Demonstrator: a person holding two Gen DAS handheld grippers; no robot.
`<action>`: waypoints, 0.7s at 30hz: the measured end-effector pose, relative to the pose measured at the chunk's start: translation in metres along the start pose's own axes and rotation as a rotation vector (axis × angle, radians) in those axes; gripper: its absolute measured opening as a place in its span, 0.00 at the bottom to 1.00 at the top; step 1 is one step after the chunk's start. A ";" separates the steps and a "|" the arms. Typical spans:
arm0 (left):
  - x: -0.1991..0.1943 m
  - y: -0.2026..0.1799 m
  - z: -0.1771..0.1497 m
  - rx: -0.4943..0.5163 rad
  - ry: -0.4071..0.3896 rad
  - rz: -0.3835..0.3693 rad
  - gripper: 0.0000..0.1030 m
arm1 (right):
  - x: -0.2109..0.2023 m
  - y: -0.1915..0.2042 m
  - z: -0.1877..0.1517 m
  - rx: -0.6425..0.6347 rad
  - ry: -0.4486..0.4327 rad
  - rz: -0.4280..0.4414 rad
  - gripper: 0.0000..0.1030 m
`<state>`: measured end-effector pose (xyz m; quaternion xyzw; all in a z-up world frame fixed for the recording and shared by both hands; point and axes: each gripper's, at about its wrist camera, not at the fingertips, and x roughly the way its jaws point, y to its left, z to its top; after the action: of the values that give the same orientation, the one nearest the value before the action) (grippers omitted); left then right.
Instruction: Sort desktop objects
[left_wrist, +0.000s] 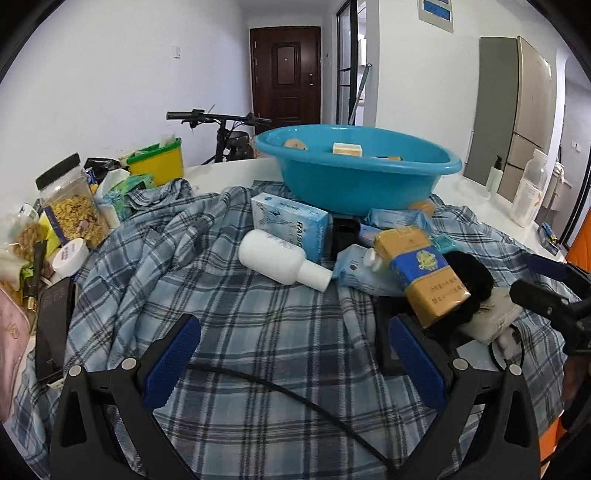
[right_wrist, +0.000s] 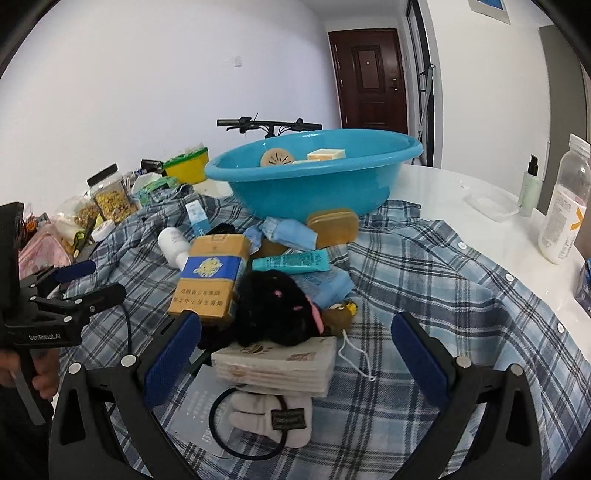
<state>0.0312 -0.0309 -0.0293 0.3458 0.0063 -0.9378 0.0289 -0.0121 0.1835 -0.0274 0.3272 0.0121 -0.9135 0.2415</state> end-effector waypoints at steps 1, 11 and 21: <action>-0.002 0.001 0.000 -0.006 -0.008 -0.005 1.00 | 0.000 0.002 0.000 -0.004 0.000 -0.003 1.00; -0.001 0.001 -0.004 -0.003 0.007 -0.018 1.00 | 0.001 0.008 -0.001 -0.012 0.001 -0.008 1.00; -0.001 0.001 -0.005 -0.019 0.005 -0.029 1.00 | 0.000 0.012 -0.001 -0.016 -0.002 -0.001 1.00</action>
<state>0.0352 -0.0320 -0.0329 0.3477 0.0202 -0.9372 0.0184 -0.0063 0.1729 -0.0270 0.3246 0.0193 -0.9138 0.2435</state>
